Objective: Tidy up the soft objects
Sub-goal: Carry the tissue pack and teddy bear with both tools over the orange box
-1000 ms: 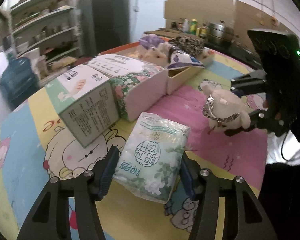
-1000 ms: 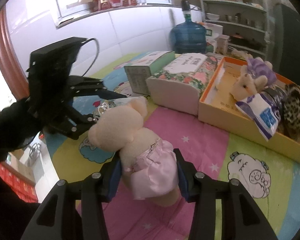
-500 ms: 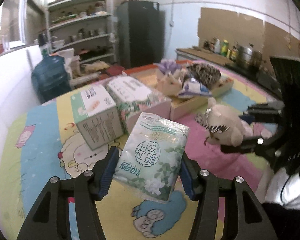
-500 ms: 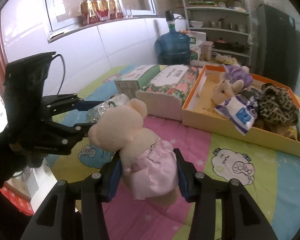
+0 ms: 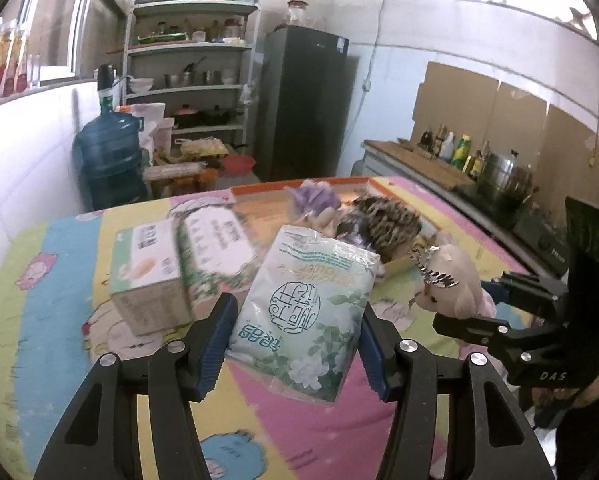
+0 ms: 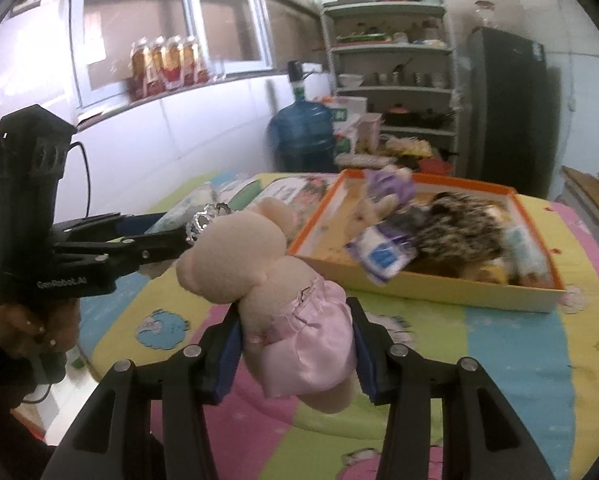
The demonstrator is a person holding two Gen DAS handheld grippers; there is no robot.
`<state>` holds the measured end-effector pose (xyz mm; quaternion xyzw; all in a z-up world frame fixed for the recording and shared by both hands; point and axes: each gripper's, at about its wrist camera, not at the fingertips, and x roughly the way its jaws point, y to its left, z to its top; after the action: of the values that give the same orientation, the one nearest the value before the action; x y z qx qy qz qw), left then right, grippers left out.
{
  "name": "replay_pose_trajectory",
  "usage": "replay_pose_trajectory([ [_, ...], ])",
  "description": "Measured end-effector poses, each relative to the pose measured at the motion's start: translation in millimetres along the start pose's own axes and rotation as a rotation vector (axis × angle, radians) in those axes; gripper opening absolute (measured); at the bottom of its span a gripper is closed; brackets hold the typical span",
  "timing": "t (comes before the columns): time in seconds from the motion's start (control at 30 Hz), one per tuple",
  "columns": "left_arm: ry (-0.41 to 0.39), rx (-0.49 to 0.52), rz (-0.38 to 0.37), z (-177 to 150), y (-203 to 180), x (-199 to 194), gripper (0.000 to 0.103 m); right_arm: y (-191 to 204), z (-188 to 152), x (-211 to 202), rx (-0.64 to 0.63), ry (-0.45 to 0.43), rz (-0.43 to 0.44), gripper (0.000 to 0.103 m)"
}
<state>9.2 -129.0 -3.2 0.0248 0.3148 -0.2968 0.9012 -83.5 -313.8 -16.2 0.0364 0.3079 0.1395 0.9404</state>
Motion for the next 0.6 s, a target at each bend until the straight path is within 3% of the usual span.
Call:
replay_pose_trajectory([
  [0.6,-0.070,-0.145,-0.011,46,-51,57,0.059,-96,20,-30,0.084,-0.106,-0.145,0.049],
])
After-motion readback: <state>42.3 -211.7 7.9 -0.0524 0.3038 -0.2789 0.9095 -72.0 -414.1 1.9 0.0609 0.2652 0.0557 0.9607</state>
